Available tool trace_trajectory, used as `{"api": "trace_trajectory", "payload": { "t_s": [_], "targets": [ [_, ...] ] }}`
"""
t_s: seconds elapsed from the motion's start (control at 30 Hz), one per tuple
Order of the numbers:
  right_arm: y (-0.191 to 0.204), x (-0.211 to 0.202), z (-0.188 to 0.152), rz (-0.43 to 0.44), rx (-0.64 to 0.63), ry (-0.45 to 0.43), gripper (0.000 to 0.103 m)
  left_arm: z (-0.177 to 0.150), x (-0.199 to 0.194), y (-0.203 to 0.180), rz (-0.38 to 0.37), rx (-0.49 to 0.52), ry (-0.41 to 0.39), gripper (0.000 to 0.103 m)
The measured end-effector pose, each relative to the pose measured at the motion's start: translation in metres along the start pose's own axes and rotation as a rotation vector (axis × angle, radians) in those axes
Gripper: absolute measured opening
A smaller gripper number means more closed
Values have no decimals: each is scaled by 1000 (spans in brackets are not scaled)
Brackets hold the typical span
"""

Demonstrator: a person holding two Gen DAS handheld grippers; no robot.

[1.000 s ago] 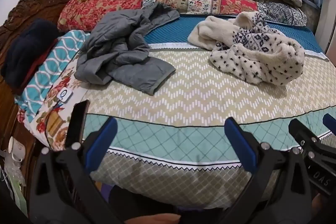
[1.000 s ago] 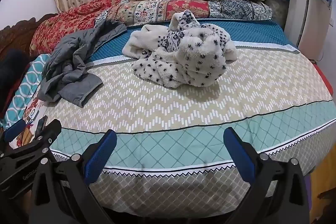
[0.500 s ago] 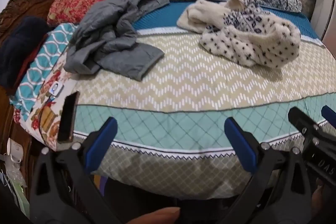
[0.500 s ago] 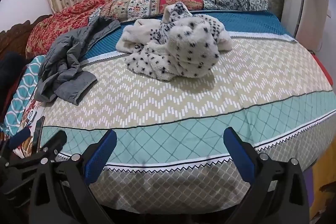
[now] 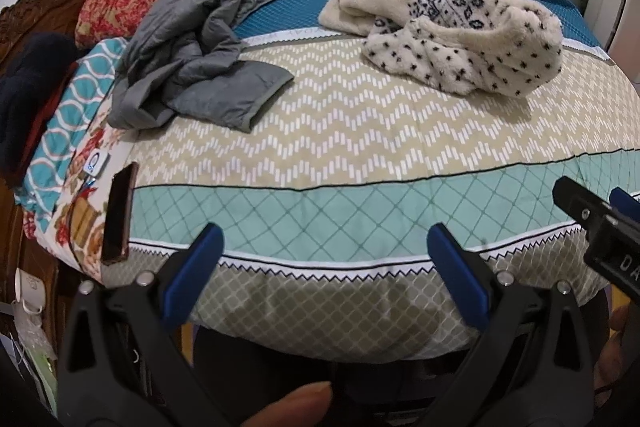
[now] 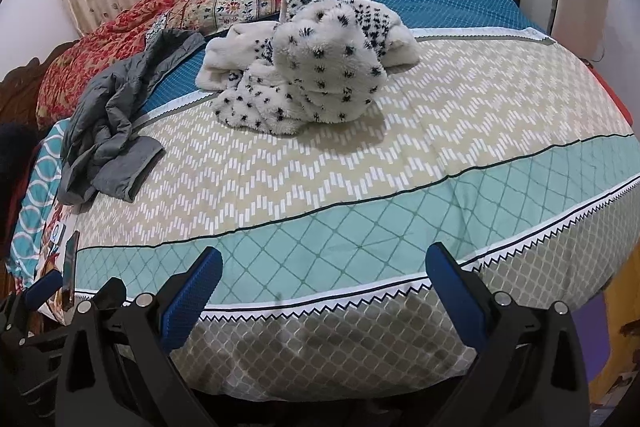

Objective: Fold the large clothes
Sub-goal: 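Move both grippers toward the cream patterned sweater on the bed, then grasp the cream sweater with the right gripper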

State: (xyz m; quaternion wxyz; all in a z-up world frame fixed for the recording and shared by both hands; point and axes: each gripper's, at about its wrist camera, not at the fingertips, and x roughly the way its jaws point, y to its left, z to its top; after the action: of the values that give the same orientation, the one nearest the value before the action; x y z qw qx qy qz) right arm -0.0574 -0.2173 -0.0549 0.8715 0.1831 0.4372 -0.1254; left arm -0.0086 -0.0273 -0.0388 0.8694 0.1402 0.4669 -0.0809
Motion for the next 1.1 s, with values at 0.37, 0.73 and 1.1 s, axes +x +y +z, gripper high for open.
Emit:
{"api": "trace_trajectory", "payload": {
  "t_s": [0.37, 0.73, 1.1],
  "targets": [
    [2, 4, -1, 29, -8, 19, 12, 1, 1, 4, 0, -10, 9, 98],
    [5, 6, -1, 43, -13, 25, 12, 1, 5, 4, -11, -16, 12, 98],
    [6, 15, 0, 63, -30, 50, 12, 2, 35, 19, -91, -77, 83, 98]
  ]
}}
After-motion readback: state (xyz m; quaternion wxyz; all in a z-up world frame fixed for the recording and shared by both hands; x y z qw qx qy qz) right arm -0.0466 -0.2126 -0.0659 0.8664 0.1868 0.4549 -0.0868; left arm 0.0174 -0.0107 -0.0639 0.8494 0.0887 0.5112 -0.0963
